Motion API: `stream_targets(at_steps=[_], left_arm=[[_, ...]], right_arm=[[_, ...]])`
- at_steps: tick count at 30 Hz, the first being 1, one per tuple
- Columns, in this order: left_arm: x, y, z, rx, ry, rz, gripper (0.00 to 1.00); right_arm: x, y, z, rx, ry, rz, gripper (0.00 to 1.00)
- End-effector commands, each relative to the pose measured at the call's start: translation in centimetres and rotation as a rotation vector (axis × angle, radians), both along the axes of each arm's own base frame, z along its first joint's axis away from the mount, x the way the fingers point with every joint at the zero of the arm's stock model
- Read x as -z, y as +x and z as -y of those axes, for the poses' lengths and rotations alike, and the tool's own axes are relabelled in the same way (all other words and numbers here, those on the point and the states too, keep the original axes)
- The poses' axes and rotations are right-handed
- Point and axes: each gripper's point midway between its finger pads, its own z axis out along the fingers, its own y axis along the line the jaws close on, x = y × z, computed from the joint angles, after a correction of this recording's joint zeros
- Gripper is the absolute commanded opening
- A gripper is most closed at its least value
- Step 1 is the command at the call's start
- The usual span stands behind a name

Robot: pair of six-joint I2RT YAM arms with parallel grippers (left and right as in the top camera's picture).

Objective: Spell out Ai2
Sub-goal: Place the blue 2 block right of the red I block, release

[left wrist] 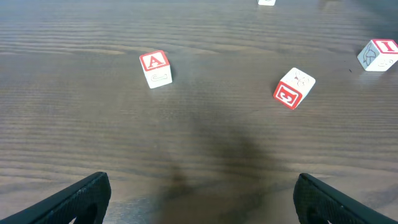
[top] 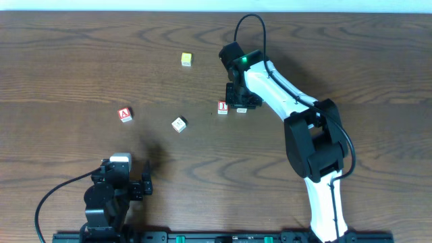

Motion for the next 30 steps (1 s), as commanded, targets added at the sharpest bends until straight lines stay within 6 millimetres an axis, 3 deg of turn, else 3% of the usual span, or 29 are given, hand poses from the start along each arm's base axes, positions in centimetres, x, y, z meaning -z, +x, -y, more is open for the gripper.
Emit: stream_targets(at_steps=[1,11,17,24,30], left_arm=[[0.2,0.0,-0.1,0.002,0.010,0.000,0.95],[0.2,0.0,-0.1,0.002,0.010,0.000,0.95],[0.2,0.0,-0.1,0.002,0.010,0.000,0.96],[0.2,0.0,-0.1,0.002,0.010,0.000,0.95],[0.2,0.0,-0.1,0.002,0.010,0.000,0.95]], right_arm=[[0.2,-0.9,-0.5,0.010,0.005,-0.022,0.20],[0.2,-1.3,-1.3,-0.007,0.016,-0.024,0.19],[0.2,-1.3,-1.4,-0.007,0.016,-0.023,0.45],[0.2,-0.4,-1.0,-0.006,-0.006,0.016,0.48],[-0.1,1.5,-0.1,0.006,-0.061,0.105,0.49]])
